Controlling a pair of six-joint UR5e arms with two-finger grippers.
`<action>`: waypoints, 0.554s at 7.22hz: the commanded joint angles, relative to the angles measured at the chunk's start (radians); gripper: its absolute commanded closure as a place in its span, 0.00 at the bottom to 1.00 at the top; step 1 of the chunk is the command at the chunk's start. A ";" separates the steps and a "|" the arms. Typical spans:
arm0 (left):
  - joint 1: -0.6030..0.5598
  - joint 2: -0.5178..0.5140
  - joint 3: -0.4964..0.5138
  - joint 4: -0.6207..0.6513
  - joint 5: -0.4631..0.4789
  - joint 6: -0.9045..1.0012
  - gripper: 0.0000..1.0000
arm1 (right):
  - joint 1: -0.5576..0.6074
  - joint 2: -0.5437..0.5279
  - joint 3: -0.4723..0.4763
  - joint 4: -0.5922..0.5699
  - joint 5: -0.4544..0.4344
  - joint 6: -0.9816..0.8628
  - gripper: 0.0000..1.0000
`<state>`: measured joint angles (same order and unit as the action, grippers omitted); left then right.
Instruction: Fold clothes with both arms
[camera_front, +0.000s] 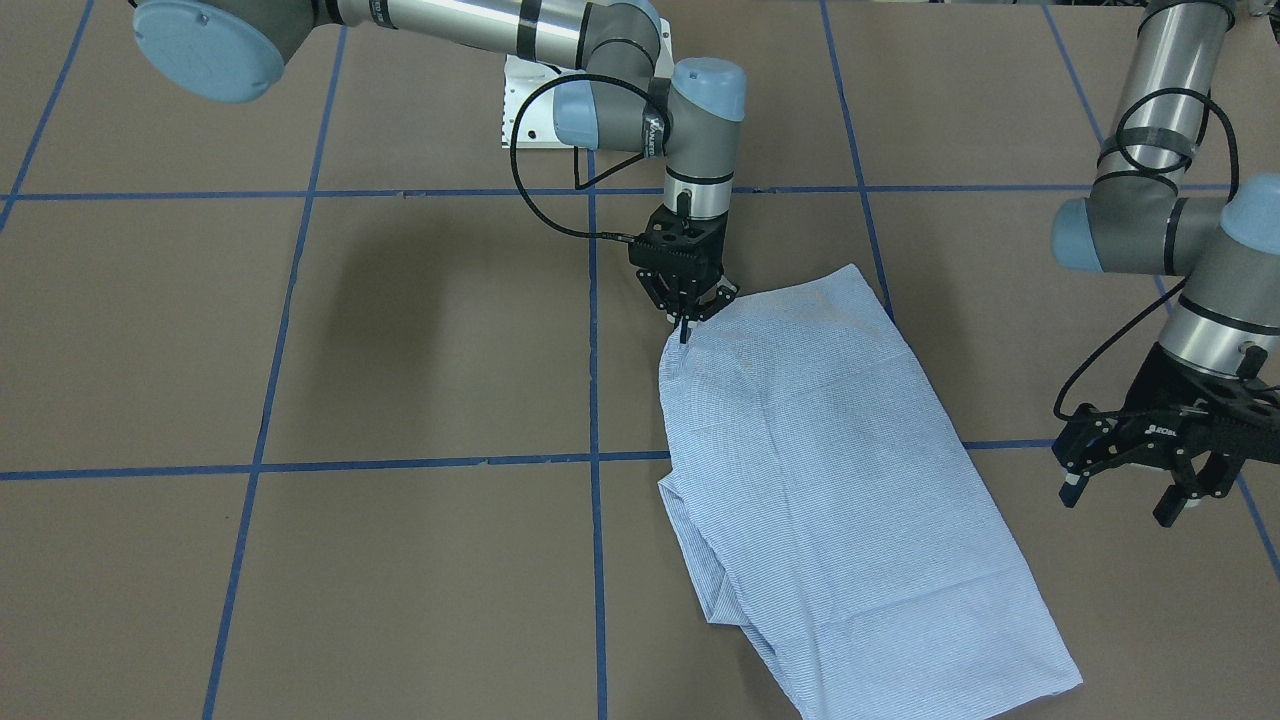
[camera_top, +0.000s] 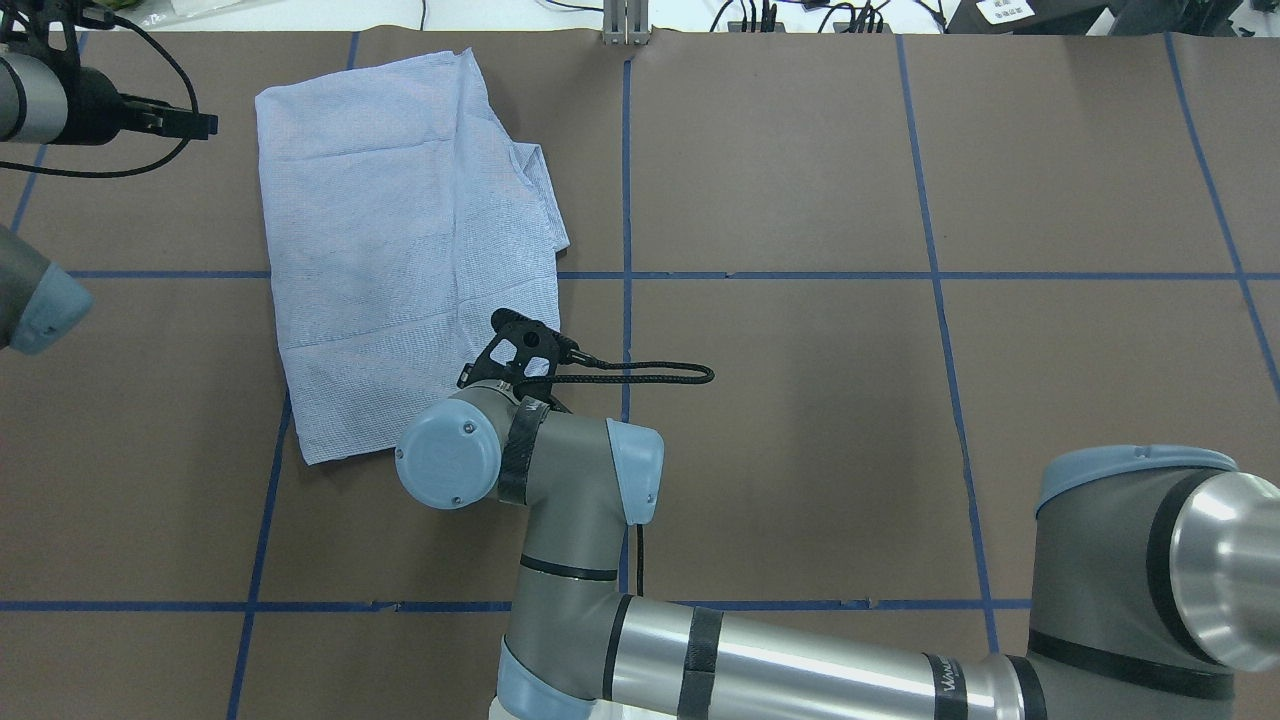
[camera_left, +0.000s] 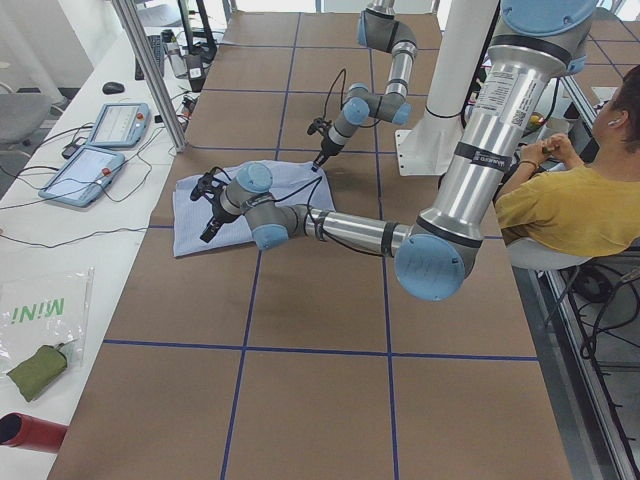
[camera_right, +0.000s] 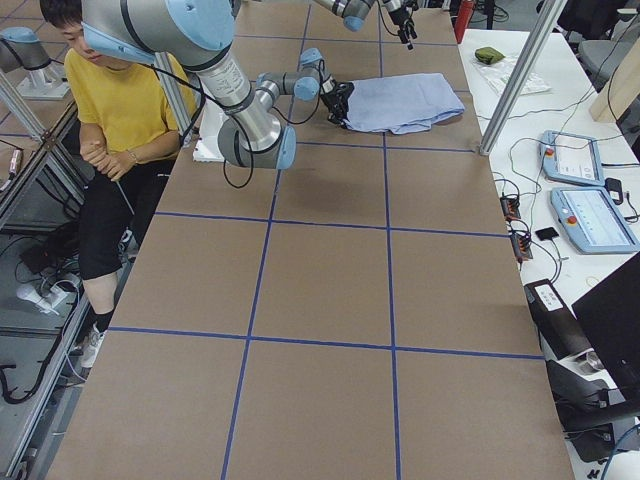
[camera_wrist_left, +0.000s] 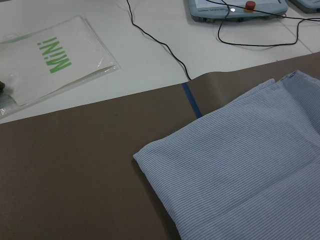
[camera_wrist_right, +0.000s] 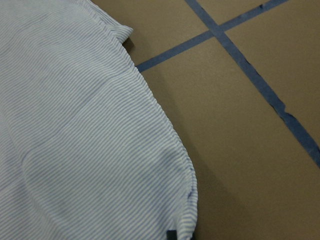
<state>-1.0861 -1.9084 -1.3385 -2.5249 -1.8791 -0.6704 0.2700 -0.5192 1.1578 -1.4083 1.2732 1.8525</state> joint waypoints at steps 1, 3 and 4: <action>0.000 0.000 -0.005 0.000 -0.002 -0.002 0.00 | 0.014 -0.001 0.011 0.002 0.002 -0.010 1.00; 0.000 0.002 -0.037 0.002 -0.056 -0.015 0.00 | 0.050 -0.059 0.118 0.005 0.008 -0.067 1.00; 0.002 0.002 -0.047 0.002 -0.060 -0.037 0.00 | 0.063 -0.106 0.188 0.003 0.011 -0.088 1.00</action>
<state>-1.0857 -1.9073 -1.3699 -2.5240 -1.9233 -0.6869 0.3151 -0.5721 1.2644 -1.4047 1.2800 1.7917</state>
